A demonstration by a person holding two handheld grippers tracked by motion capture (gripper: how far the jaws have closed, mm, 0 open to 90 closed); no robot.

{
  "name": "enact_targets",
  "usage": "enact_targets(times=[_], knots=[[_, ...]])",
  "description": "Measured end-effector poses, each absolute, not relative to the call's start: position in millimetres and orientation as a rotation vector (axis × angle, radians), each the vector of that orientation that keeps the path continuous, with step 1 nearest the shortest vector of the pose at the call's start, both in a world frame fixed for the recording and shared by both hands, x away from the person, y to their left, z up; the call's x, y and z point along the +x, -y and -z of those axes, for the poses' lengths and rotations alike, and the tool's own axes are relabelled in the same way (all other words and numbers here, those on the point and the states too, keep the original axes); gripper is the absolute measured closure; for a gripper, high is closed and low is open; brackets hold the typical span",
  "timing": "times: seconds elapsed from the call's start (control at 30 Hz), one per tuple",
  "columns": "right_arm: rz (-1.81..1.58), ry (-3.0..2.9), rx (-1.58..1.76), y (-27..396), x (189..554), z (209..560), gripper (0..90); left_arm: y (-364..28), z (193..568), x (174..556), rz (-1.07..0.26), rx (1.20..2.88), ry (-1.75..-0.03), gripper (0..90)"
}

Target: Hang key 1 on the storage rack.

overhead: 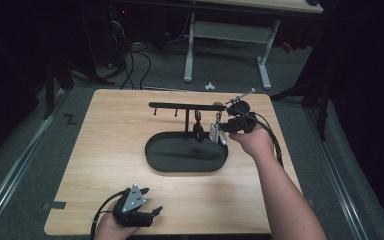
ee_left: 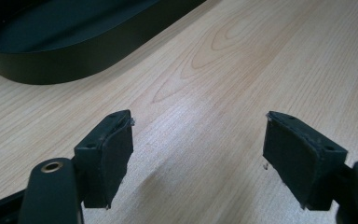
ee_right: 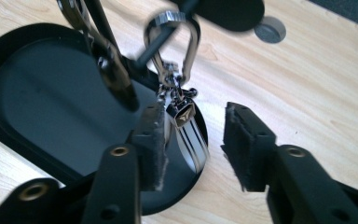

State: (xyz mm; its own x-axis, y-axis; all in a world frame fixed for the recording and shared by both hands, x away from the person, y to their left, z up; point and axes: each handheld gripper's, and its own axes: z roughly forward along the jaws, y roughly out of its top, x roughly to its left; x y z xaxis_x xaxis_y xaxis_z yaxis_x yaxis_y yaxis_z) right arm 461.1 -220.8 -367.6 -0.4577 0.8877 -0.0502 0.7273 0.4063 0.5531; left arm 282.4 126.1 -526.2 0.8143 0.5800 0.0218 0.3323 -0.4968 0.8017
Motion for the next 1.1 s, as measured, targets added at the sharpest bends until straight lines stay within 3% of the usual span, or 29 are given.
enact_targets(times=[0.23,0.8,1.1], knots=[[-0.713,-2.321,1.411,230,448,385,46.8,-129,526,282,-0.374,2.118,-0.689,24.6],[-0.743,-2.28,1.339,236,401,412,44.5,-124,526,283,-0.382,2.136,-0.673,24.6],[-0.841,-2.254,1.35,251,375,437,33.0,-116,526,287,-0.378,2.152,-0.647,24.6]])
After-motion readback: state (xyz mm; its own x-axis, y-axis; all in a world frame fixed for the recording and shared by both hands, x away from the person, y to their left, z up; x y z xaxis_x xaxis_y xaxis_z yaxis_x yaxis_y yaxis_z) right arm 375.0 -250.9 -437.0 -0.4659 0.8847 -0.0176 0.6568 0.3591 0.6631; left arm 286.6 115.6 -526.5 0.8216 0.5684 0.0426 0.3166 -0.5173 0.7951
